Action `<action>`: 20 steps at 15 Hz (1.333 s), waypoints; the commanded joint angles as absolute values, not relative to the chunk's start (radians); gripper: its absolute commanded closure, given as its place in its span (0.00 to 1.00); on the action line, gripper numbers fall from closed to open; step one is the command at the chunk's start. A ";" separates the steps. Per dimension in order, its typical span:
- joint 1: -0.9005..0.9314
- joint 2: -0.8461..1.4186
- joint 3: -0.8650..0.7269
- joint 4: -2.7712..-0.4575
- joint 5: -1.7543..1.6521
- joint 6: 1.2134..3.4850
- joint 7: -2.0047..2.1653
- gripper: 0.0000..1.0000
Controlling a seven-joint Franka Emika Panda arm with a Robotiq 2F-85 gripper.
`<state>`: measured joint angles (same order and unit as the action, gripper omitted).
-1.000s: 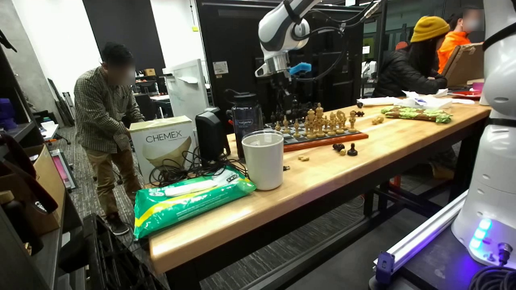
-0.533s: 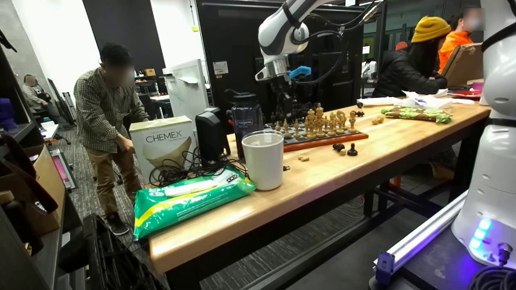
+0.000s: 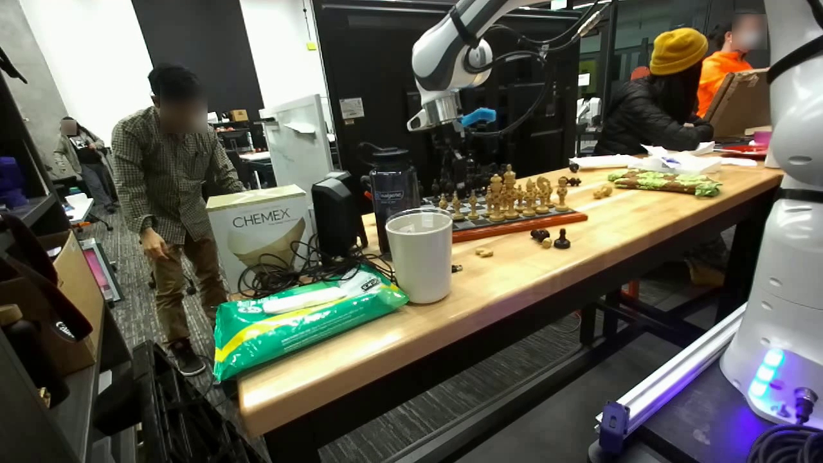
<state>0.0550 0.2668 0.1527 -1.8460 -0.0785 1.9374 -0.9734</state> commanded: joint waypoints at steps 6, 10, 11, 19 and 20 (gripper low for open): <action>0.058 0.261 0.151 -1.849 -0.083 1.945 -0.995 0.72; 0.058 0.261 0.151 -1.849 -0.084 1.943 -0.996 0.74; 0.058 0.261 0.150 -1.849 -0.084 1.943 -0.996 0.70; 0.059 0.260 0.150 -1.846 -0.085 1.942 -0.995 0.98; 0.059 0.260 0.150 -1.846 -0.085 1.942 -0.995 0.97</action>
<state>0.0549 0.2678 0.1523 -1.8420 -0.0785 1.9374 -0.9769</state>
